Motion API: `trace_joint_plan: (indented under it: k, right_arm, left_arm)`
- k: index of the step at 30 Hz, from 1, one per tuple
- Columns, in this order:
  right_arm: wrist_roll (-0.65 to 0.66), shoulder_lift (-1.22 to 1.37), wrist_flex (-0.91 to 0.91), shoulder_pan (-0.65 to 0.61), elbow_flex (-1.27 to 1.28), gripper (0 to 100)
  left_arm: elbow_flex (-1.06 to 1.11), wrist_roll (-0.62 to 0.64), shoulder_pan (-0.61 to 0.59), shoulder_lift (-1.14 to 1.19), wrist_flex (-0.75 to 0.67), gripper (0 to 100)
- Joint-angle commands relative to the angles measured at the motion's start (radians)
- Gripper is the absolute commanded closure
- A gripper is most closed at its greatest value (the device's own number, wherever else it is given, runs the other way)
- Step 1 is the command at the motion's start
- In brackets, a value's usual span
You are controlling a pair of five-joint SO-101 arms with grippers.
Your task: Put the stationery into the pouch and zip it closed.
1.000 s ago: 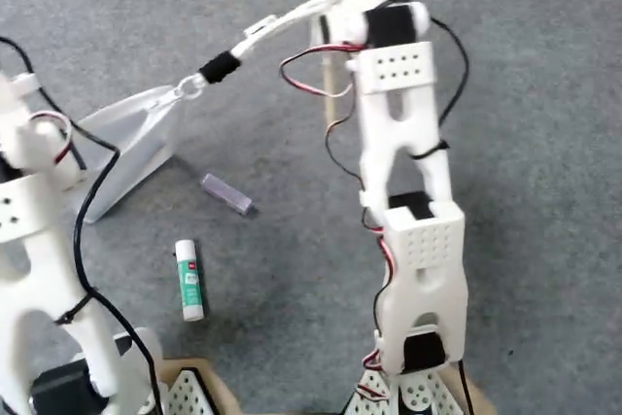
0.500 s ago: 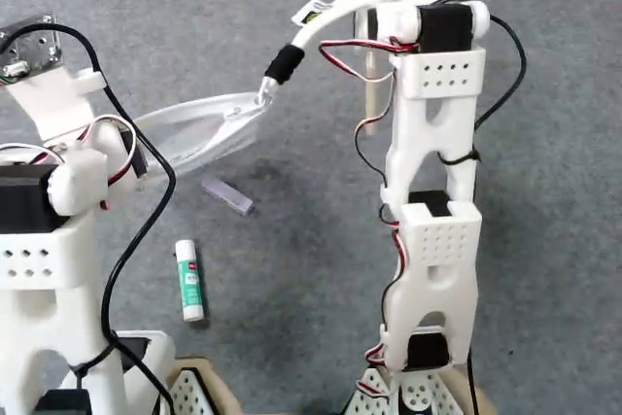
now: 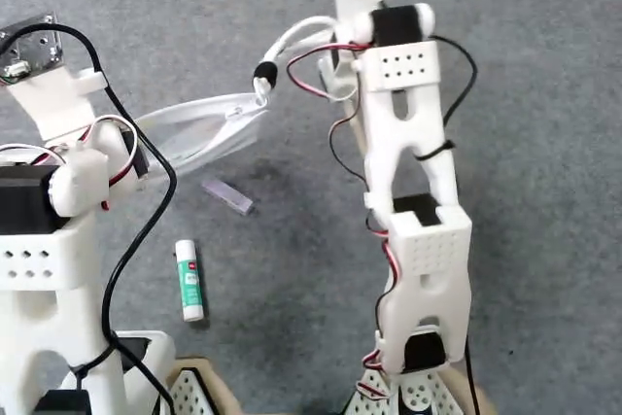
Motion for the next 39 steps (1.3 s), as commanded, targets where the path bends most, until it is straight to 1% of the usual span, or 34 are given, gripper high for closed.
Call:
trace_joint_plan:
  k: [1,10,23,28,31,34,37,39]
  right_arm:
    - [0.029,-0.124,0.008,-0.032,0.117,98.6]
    - [0.094,-0.357,0.008,-0.041,0.463,98.6]
    - [0.1,-0.756,0.008,-0.055,0.839,98.6]
    - [0.189,-0.96,0.008,-0.104,1.035,98.6]
    - [0.232,-1.082,0.008,-0.146,1.159,98.6]
    - [0.284,-1.19,0.008,-0.184,1.279,98.6]
    - [0.345,-1.265,0.008,-0.216,1.371,98.6]
    - [0.364,-1.294,0.008,-0.241,1.391,98.6]
  left_arm:
    - [-0.039,0.009,0.008,-0.006,-0.02,97]
    - [-0.039,0.009,0.008,-0.006,-0.021,97]
    - [-0.039,0.009,0.008,-0.006,-0.021,97]
    - [-0.039,0.009,0.008,-0.005,-0.025,97]
    - [-0.012,0.009,0.002,-0.005,-0.066,97]
    - [0.036,0.009,-0.033,-0.005,-0.104,97]
    - [0.074,0.009,-0.047,-0.005,-0.121,97]
    - [0.084,0.009,-0.047,-0.005,-0.121,97]
